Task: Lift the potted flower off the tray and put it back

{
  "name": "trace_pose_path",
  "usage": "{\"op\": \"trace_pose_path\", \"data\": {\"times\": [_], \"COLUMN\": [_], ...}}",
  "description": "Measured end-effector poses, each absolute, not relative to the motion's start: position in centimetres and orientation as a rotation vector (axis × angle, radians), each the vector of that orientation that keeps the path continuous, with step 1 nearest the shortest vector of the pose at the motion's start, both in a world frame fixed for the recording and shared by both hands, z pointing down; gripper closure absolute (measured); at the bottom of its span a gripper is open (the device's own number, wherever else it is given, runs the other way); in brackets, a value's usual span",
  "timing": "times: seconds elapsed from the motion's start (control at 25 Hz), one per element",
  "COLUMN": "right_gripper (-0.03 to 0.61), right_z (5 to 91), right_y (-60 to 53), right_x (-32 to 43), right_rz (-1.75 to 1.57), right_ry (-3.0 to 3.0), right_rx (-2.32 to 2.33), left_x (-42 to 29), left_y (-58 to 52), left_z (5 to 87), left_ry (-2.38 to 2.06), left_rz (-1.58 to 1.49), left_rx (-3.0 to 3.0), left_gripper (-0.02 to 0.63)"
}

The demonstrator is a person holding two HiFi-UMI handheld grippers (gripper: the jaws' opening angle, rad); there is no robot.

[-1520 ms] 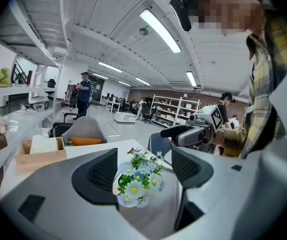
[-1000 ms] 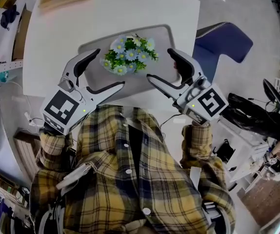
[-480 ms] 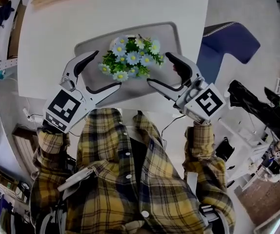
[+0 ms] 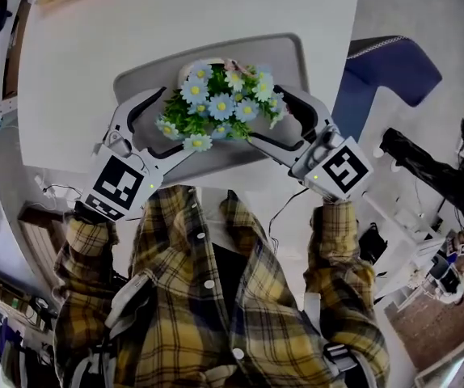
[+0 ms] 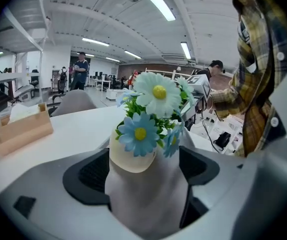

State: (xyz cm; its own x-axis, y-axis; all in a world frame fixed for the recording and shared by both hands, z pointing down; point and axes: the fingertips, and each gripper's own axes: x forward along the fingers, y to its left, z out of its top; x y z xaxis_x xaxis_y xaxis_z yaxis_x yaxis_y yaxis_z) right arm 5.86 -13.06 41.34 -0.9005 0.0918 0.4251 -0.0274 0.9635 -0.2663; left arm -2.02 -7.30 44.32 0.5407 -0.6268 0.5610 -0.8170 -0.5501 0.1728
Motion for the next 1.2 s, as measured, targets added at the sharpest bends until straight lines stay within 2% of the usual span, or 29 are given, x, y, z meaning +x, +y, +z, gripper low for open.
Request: {"op": "trace_pose_path", "data": {"times": [1.2], "right_gripper": [0.222], "right_z": [43.9], "right_y": [-13.3], "right_x": [2.4], "right_rz": [0.305], "right_ry": [-2.712], "right_rx": [-0.161], "left_x": [-1.5], "left_y": [-10.5], "left_z": [44.5], "left_ry": [-1.171], "left_rz": [0.554], "left_rx": [2.462], "left_gripper": [0.195]}}
